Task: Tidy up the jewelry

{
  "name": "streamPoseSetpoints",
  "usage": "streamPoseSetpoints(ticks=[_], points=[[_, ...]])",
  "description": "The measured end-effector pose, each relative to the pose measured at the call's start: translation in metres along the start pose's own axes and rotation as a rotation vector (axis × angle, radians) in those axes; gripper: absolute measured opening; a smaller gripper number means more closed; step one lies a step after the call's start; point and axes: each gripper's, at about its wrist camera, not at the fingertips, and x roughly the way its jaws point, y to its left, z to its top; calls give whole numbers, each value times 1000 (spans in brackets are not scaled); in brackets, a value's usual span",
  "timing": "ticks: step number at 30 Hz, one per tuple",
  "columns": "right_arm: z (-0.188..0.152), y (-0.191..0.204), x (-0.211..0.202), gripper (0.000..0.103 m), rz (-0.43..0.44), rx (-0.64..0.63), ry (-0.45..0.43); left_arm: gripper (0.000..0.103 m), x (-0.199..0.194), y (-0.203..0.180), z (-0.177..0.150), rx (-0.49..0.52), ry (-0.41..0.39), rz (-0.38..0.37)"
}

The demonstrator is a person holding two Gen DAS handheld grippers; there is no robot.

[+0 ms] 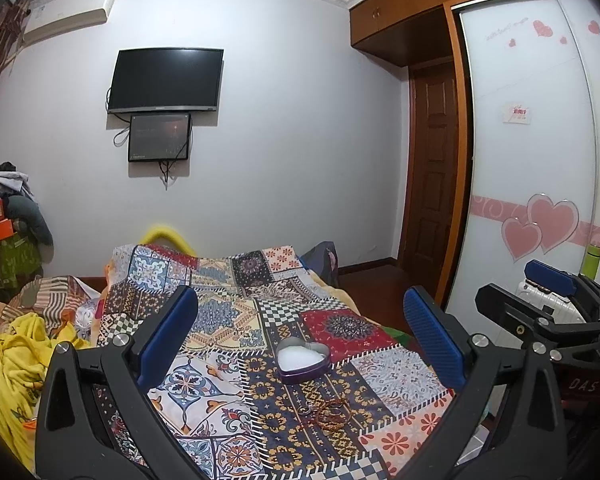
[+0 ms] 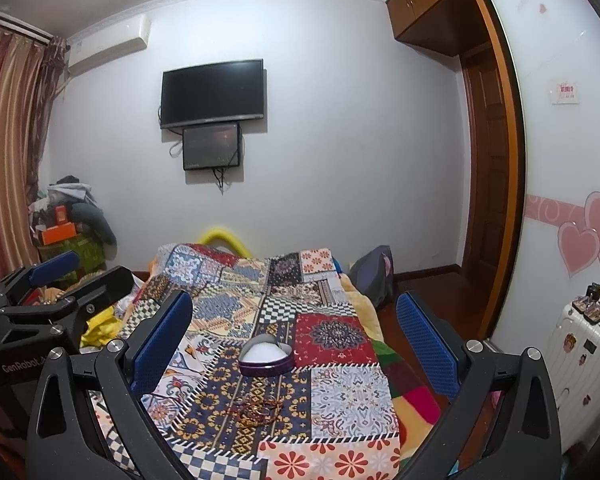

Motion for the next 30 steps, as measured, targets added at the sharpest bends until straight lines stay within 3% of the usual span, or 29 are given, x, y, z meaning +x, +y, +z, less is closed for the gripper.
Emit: streamPoseSetpoints(ticks=[8,10,14,20,28,30], points=[[-23,-20,46,101,-51,4,129,103,49,19,-20,-56,129,23],[-30,-23,56,101,-56,9,167,99,66,22,-30,-85,146,31],[-51,-32,85,101,-65,19,260,88,98,28,-52,-39,249,42],[-84,-33,125,101,-33,5,399,71,139,39,-97,-20,465,10],[-114,-22,163,84,77,-24,517,69,175,43,-137,-47,639,-66],[-119,-17,171,73,115,-26,545,67,180,44,-144,-54,661,-77]])
